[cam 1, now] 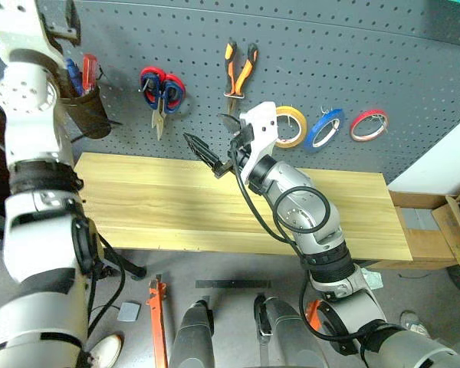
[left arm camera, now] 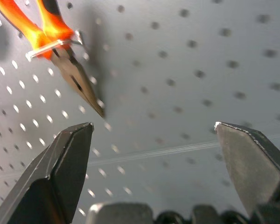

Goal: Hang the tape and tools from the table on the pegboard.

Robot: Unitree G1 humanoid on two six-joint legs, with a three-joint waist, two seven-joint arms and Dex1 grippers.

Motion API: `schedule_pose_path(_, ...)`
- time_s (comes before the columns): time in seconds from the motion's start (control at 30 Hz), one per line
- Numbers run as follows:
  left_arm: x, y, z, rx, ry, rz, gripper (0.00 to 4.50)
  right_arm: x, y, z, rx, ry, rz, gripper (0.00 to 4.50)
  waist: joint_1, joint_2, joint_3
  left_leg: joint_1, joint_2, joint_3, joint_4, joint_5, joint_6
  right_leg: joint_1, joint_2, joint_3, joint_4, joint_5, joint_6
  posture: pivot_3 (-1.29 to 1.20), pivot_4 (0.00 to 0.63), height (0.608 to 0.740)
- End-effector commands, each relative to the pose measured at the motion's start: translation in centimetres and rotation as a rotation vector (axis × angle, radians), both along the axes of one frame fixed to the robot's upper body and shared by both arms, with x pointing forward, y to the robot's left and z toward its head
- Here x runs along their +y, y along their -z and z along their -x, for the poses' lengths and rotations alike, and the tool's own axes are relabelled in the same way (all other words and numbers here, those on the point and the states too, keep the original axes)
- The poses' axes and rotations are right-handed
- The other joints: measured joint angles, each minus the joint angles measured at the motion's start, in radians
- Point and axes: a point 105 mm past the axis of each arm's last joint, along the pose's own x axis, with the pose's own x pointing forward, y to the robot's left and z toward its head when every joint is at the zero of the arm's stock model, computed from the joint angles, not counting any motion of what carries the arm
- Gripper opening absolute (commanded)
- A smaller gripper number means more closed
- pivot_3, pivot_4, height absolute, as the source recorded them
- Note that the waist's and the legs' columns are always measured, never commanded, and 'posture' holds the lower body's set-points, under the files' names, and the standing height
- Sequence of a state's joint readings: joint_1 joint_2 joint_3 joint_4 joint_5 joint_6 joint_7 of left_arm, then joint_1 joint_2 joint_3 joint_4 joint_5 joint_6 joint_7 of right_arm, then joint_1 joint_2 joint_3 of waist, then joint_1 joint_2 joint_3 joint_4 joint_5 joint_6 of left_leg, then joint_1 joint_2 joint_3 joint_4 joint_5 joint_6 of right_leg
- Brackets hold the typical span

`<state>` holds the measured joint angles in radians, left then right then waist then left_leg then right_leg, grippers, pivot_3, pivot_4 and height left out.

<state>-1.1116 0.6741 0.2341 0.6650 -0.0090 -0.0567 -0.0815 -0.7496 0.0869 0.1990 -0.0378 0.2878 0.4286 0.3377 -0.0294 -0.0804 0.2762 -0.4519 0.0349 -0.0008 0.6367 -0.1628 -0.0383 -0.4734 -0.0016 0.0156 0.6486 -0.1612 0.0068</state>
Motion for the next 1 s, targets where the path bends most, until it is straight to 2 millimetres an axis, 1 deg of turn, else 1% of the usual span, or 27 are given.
schedule_pose_path(0.03,-0.7,-2.2,2.2,-0.078,0.016,0.044,3.90,-0.1,-1.4,0.9,-0.058,-0.019,-0.032,4.50,0.000,0.000,0.000,0.000,0.000,0.000,0.001,0.000,0.000,0.000,0.000,0.000,0.000,0.000,0.000,0.01,0.191,0.740)
schedule_pose_path(0.13,-2.0,-1.3,2.8,-0.059,0.040,0.080,2.88,-0.2,-1.5,0.9,-0.066,-0.017,-0.032,4.50,0.001,0.000,0.000,0.000,0.000,0.000,0.002,0.000,0.000,0.000,0.001,0.000,0.000,0.001,0.000,0.01,0.186,0.740)
schedule_pose_path(0.2,-3.0,-0.4,3.0,-0.033,0.057,0.105,2.13,-0.4,-1.6,0.8,-0.071,-0.012,-0.032,4.50,0.002,0.000,-0.001,0.000,0.000,-0.001,0.003,0.000,0.000,0.001,0.001,0.000,0.000,0.001,0.000,0.01,0.183,0.740)
schedule_pose_path(0.33,-5.1,2.7,3.3,0.045,0.086,0.140,0.72,-1.2,-1.4,1.0,-0.082,0.005,-0.019,4.50,0.002,0.000,-0.008,0.000,0.000,-0.001,0.004,0.000,0.000,0.002,0.001,0.000,0.000,0.002,0.001,0.01,0.180,0.740)
schedule_pose_path(0.4,-5.8,3.9,3.5,0.076,0.099,0.159,0.03,-1.6,-1.2,1.1,-0.083,0.015,-0.010,4.50,0.002,0.000,-0.009,0.000,0.000,-0.001,0.005,0.000,0.000,0.003,0.001,0.000,-0.001,0.002,0.002,0.00,0.179,0.740)
schedule_pose_path(0.43,-6.3,4.7,3.7,0.098,0.107,0.171,0.03,-2.0,-1.0,1.1,-0.081,0.026,-0.002,4.50,0.002,0.000,-0.009,0.000,0.001,-0.001,0.006,0.000,0.000,0.004,0.002,0.000,-0.001,0.003,0.002,0.00,0.179,0.740)
schedule_pose_path(0.57,-8.4,9.6,4.4,0.227,0.144,0.234,0.03,-4.3,0.8,0.9,-0.054,0.113,0.058,4.50,0.002,0.005,-0.019,0.003,0.006,-0.001,0.006,0.000,0.001,0.008,0.002,0.000,-0.004,0.003,0.003,-0.01,0.180,0.740)
schedule_pose_path(0.63,-9.1,12.0,4.9,0.289,0.151,0.261,0.03,-5.8,2.1,0.6,-0.024,0.181,0.090,4.50,0.002,0.005,-0.021,0.008,0.008,0.000,0.006,0.000,0.001,0.014,0.003,0.000,-0.005,0.002,0.005,-0.01,0.178,0.740)
schedule_pose_path(0.7,-9.6,14.6,5.5,0.363,0.157,0.299,0.03,-7.6,3.5,0.3,0.006,0.270,0.129,4.50,0.001,0.005,-0.022,0.014,0.008,0.002,0.005,0.000,0.001,0.020,0.005,0.001,-0.006,0.000,0.004,-0.02,0.174,0.740)
schedule_pose_path(0.73,-9.8,16.0,5.7,0.400,0.159,0.320,0.03,-8.4,4.2,0.2,0.020,0.307,0.147,4.50,0.001,0.006,-0.022,0.016,0.008,0.003,0.005,0.000,0.000,0.021,0.007,0.001,-0.006,-0.003,-0.001,-0.02,0.173,0.740)
schedule_pose_path(0.8,-10.1,18.8,6.2,0.490,0.153,0.368,0.03,-10.0,5.5,-0.1,0.052,0.385,0.174,4.50,0.001,0.009,-0.028,0.018,0.009,0.005,0.006,-0.001,-0.001,0.023,0.008,0.000,-0.009,-0.001,-0.004,-0.02,0.171,0.740)
schedule_pose_path(0.87,-10.2,21.1,6.6,0.557,0.143,0.403,0.03,-11.9,6.8,-0.5,0.088,0.478,0.191,4.50,-0.002,0.010,-0.030,0.019,0.010,0.005,0.006,-0.002,-0.003,0.023,0.009,0.000,-0.009,-0.001,-0.004,-0.03,0.166,0.740)
schedule_pose_path(0.93,-10.3,22.8,7.1,0.603,0.133,0.391,0.03,-13.4,7.8,-0.8,0.128,0.552,0.193,4.50,-0.003,0.015,-0.036,0.019,0.012,0.003,0.005,-0.004,-0.005,0.023,0.014,-0.001,-0.011,0.000,-0.005,-0.04,0.162,0.740)
schedule_pose_path(1.0,-10.1,24.2,7.4,0.642,0.119,0.407,0.03,-14.2,8.7,-1.0,0.163,0.596,0.191,4.50,-0.005,0.020,-0.041,0.019,0.013,0.001,0.004,-0.004,-0.005,0.024,0.016,-0.001,-0.017,0.000,-0.006,-0.04,0.158,0.740)
